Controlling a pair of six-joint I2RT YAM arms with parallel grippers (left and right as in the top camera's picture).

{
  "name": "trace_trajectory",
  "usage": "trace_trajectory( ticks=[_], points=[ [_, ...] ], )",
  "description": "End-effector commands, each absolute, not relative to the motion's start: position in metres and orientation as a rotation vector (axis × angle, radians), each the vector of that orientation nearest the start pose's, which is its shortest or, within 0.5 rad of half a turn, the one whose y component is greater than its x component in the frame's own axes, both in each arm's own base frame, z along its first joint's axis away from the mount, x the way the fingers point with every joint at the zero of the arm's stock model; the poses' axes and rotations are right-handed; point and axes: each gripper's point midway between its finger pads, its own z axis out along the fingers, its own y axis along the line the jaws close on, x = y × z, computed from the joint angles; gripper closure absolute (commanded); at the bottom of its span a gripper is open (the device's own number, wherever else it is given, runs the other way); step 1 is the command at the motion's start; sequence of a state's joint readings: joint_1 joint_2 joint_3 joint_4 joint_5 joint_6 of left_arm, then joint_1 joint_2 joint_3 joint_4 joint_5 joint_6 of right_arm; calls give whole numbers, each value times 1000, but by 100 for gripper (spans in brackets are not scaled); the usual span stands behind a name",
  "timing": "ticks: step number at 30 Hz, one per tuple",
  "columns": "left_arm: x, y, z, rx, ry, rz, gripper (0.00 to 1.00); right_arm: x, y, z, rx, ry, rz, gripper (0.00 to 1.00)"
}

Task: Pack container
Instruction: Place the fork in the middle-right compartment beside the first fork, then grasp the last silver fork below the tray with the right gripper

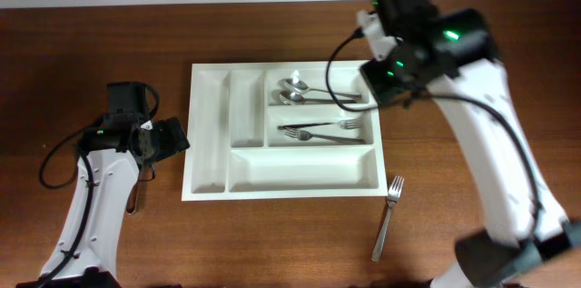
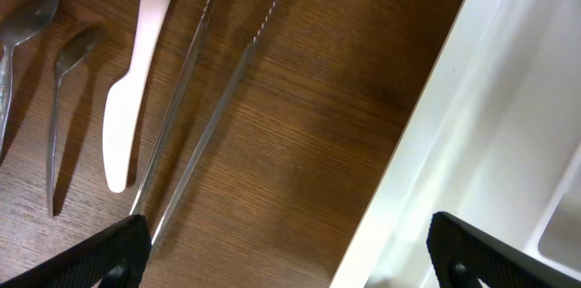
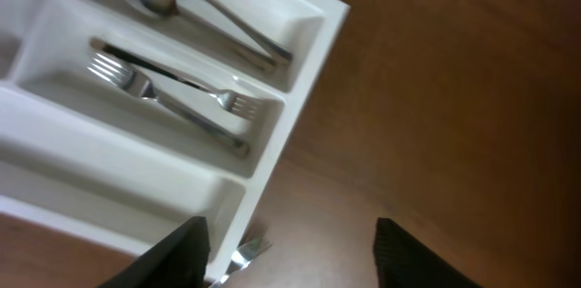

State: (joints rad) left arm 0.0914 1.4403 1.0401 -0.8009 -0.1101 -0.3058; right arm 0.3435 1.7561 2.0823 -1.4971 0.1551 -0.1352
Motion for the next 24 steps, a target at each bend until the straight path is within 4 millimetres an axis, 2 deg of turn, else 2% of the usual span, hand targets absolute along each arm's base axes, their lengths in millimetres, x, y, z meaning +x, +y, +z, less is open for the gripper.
trace_trajectory(
  ticks=[1,3,5,8,11,14,19,21,24],
  points=[
    [324,52,112,-561,2688,112,1,334,80,329,-470,2551,-193,43],
    [324,52,112,-561,2688,112,1,316,69,332,-426,2541,-212,39],
    [324,52,112,-561,2688,112,1,299,63,325,-355,2563,-201,34],
    [324,52,112,-561,2688,112,1,273,50,296,-84,2653,-163,28],
    [324,52,112,-561,2688,112,1,247,35,251,279,2752,-156,23],
    [324,52,112,-561,2688,112,1,223,32,204,481,2863,-141,20],
    [324,52,112,-561,2688,112,1,196,45,130,591,3033,-39,20],
    [324,52,112,-561,2688,112,1,189,54,107,600,3073,41,20],
    [324,52,112,-561,2688,112,1,180,59,83,609,3110,87,20]
  ],
)
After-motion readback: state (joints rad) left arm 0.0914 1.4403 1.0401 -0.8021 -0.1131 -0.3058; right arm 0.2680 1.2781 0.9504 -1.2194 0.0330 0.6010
